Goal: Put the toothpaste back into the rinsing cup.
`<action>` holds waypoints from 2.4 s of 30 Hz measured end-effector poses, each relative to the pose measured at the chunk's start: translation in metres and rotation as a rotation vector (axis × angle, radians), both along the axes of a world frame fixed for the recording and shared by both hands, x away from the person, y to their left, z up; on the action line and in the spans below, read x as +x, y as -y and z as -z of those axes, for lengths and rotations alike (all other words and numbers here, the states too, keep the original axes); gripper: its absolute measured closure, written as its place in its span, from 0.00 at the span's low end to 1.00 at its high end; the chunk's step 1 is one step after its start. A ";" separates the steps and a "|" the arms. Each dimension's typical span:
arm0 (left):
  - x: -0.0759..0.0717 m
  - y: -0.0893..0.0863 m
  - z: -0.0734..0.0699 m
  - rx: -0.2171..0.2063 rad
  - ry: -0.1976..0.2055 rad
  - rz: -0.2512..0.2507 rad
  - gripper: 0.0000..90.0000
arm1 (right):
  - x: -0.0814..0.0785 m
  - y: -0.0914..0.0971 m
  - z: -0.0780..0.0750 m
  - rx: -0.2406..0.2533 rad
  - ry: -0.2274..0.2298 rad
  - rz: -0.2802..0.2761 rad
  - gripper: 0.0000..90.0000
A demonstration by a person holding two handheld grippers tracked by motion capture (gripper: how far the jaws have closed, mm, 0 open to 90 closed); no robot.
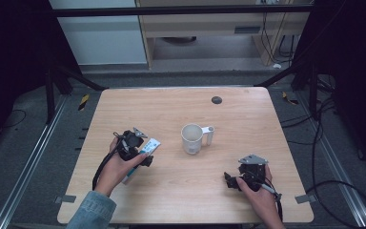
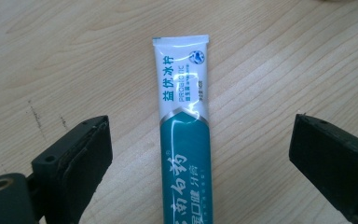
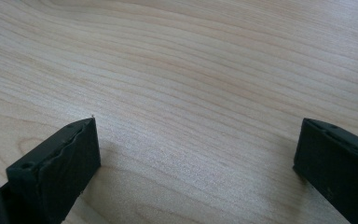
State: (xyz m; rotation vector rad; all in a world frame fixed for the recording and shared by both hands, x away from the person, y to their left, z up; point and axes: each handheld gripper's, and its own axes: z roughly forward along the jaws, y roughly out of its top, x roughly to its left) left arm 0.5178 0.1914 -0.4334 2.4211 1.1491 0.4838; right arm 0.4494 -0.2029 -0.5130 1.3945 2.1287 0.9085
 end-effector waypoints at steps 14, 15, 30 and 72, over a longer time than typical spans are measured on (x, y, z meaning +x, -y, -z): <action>0.008 0.003 -0.004 -0.005 -0.030 -0.020 0.08 | 0.000 0.000 0.000 0.001 0.000 0.003 0.00; 0.008 0.003 -0.005 -0.006 -0.030 -0.015 0.10 | 0.000 0.000 0.000 -0.001 0.001 0.002 0.01; 0.019 0.000 0.002 0.014 -0.088 -0.020 0.22 | 0.000 0.000 0.000 0.001 0.000 0.003 0.01; 0.050 0.002 0.031 0.004 -0.223 -0.052 0.55 | 0.000 0.000 0.000 0.000 0.000 0.002 0.01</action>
